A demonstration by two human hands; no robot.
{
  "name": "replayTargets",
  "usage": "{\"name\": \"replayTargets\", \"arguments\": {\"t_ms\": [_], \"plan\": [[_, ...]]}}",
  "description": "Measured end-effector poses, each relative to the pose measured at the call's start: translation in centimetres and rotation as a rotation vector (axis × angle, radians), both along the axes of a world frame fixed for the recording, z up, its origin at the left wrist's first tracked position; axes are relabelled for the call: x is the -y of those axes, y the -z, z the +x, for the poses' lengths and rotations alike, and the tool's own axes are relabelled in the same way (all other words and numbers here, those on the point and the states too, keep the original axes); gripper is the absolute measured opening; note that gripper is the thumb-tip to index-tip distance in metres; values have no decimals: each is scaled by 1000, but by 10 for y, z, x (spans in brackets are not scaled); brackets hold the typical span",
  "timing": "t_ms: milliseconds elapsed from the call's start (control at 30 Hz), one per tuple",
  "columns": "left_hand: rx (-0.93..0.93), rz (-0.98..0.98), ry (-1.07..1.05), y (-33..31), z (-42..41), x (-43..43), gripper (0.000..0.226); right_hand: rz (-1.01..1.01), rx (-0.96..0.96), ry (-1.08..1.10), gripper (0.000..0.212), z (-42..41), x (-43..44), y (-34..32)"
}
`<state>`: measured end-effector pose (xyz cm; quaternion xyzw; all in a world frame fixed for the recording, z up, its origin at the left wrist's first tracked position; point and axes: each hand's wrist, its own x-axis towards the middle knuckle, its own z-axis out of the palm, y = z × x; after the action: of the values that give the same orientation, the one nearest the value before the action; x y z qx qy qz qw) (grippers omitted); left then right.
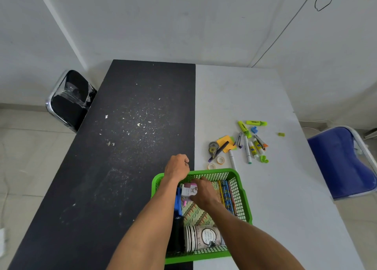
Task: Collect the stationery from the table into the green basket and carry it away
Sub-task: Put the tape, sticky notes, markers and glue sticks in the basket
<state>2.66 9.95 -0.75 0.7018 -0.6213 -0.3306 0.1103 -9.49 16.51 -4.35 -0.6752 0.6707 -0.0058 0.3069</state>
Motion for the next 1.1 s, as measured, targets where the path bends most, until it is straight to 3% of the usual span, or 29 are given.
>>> {"name": "replayTargets", "arguments": {"t_ms": [367,600,1100], "plan": [[1,2,-9,4,2,-1,26,-20,47,14,57,1,2,0],[-5,11,-12,5,6,1,26,-55,62,143,60,5,-1,2],[2,34,4,9,10,7,28,-8,91,244,31,2,-3,16]]}}
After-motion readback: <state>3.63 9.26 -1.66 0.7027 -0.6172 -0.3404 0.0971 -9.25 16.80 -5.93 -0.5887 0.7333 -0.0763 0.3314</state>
